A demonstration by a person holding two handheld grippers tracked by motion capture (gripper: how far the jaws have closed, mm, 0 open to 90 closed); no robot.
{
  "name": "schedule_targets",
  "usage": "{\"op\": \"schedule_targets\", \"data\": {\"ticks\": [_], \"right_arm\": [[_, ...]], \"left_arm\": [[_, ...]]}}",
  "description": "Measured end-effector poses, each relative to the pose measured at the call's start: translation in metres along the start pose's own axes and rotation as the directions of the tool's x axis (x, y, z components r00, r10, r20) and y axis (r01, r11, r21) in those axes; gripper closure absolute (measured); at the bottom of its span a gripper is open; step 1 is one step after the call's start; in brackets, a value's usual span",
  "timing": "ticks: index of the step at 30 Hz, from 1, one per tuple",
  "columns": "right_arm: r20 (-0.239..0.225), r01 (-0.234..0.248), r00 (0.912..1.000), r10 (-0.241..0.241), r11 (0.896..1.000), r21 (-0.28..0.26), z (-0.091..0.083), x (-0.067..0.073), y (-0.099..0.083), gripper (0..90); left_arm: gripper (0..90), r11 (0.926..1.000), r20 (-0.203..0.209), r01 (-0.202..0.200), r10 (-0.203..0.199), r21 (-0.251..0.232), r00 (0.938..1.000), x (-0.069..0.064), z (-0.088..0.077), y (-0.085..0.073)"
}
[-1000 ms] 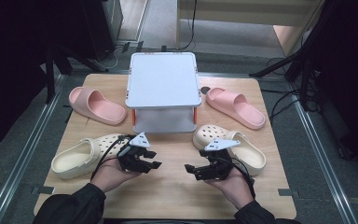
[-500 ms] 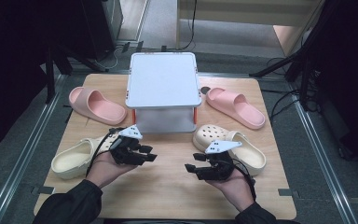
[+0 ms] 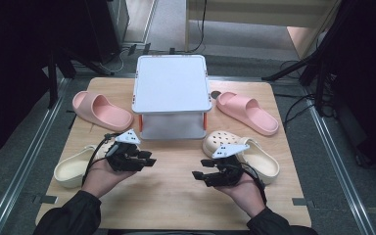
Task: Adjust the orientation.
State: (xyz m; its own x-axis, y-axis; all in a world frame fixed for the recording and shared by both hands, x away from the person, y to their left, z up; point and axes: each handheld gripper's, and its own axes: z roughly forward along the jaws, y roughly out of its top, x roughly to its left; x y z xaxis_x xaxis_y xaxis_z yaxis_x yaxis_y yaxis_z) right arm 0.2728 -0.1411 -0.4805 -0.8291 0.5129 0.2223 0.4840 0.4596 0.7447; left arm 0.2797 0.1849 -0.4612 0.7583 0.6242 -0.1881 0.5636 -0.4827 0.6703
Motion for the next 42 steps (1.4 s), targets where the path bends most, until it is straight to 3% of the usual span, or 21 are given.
{"op": "schedule_targets", "data": {"ticks": [3,5,12,13,17,24,30,35,42], "right_arm": [[0.006,0.022,0.9997,-0.022,1.000,0.014,0.001,-0.002,0.000,43.4],[0.016,0.025,0.9995,-0.026,0.999,0.031,0.002,-0.006,0.001,43.2],[-0.004,0.028,0.9996,-0.028,0.999,0.036,0.009,-0.010,0.006,43.2],[-0.014,0.045,0.9989,-0.045,0.998,0.040,0.013,-0.009,0.008,43.2],[-0.031,0.071,0.9971,-0.069,0.996,0.053,0.018,-0.009,0.012,43.2],[-0.044,0.066,0.9970,-0.064,0.997,0.050,0.021,-0.013,0.018,43.4],[-0.075,0.079,0.9945,-0.073,0.994,0.070,0.032,-0.012,0.024,43.6],[-0.089,0.084,0.9931,-0.077,0.993,0.078,0.037,-0.011,0.028,43.7],[-0.105,0.106,0.9897,-0.097,0.991,0.083,0.043,-0.010,0.033,43.7]], "left_arm": [[63.2,1.0000,-0.026,0.005,-0.005,-0.008,0.9997,0.001,-0.007,-0.004],[54.6,0.9999,-0.052,0.015,-0.015,-0.004,0.9985,0.002,-0.010,-0.006],[50.4,0.9990,-0.047,0.042,-0.043,-0.015,0.9980,0.010,-0.027,-0.015],[49.7,0.9983,-0.056,0.052,-0.054,-0.027,0.9970,0.013,-0.033,-0.019],[49.8,0.9974,-0.077,0.058,-0.061,-0.043,0.9952,0.014,-0.044,-0.029],[48.6,0.9935,-0.091,0.091,-0.097,-0.067,0.9911,0.016,-0.056,-0.040],[48.6,0.9884,-0.108,0.135,-0.142,-0.069,0.9840,0.022,-0.069,-0.053],[48.8,0.9823,-0.138,0.168,-0.179,-0.083,0.9742,0.027,-0.084,-0.066],[48.2,0.9773,-0.127,0.172,-0.188,-0.123,0.9740,0.025,-0.098,-0.078]]}}
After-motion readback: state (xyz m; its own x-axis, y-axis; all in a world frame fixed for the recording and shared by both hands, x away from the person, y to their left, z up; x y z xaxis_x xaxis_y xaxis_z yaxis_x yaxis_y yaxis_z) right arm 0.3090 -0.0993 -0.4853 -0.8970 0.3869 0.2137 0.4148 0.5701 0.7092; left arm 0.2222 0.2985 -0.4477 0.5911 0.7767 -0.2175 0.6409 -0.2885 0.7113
